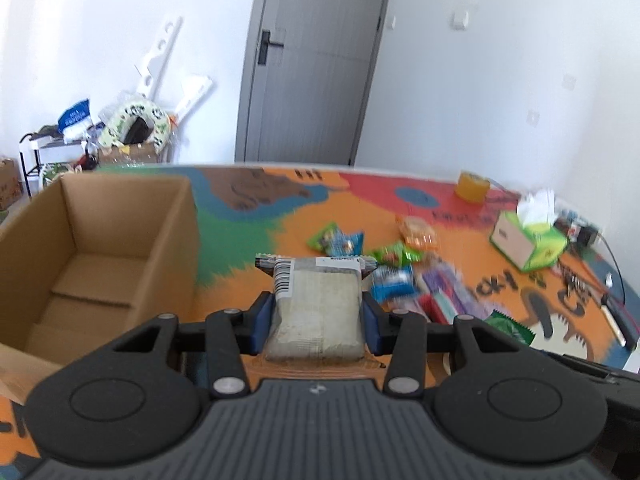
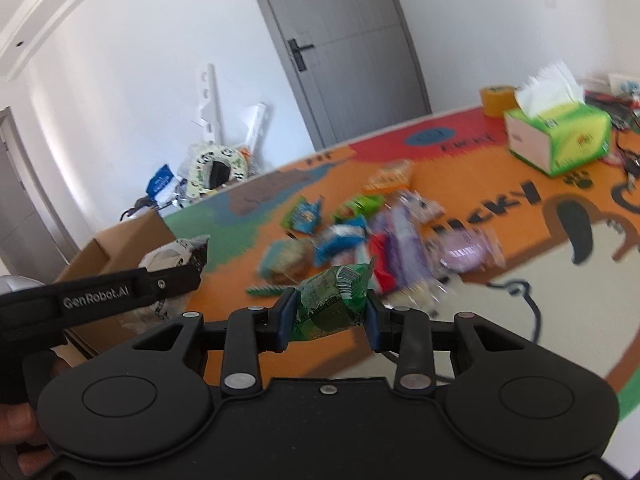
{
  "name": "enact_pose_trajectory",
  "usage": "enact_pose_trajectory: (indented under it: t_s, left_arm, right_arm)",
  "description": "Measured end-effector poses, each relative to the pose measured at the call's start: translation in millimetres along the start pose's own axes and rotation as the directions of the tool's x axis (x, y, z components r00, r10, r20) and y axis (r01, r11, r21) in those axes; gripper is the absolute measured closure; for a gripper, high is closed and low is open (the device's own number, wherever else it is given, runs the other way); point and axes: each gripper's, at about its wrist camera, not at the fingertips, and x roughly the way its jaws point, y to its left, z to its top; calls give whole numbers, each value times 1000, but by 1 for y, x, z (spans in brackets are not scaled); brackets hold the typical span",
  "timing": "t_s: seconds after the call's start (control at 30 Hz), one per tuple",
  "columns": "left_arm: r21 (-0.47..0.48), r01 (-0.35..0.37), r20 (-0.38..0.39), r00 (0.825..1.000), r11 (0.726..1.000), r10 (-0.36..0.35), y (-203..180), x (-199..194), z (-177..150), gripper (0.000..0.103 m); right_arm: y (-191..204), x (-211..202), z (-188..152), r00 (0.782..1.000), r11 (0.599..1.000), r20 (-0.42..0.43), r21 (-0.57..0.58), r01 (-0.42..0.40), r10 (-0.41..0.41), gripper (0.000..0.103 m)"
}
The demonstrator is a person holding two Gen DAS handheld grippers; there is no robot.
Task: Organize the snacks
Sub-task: 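Carry both snacks to the cardboard box and open both grippers inside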
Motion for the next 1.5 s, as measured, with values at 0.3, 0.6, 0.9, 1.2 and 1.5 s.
enact_pose_trajectory:
  t_s: [0.3,0.6,0.9,1.2,1.5]
  left_arm:
    - [-58,-58,79,995,997,63,38,-19,27,58]
    - [-130,-129,69,988,983,139,81,-19,33,58]
    - [-185,-190,55,978,964,203,112,-18,32,58]
    - [-253,-230,39,968,940,248,146,-22,29,58]
    - [-313,-245,98,953,918,288,169,-59,32,47]
  right_arm:
    - [41,7,21,996,995,44,-64,-76,79,67]
    - [67,29,30,992,990,48,-80,-116,120,67]
    - [91,47,35,985,982,36,-100,-163,168,67]
    - [135,60,36,974,964,-2,-146,-224,226,67]
    - [180,66,34,957,937,-41,-196,-288,286,67]
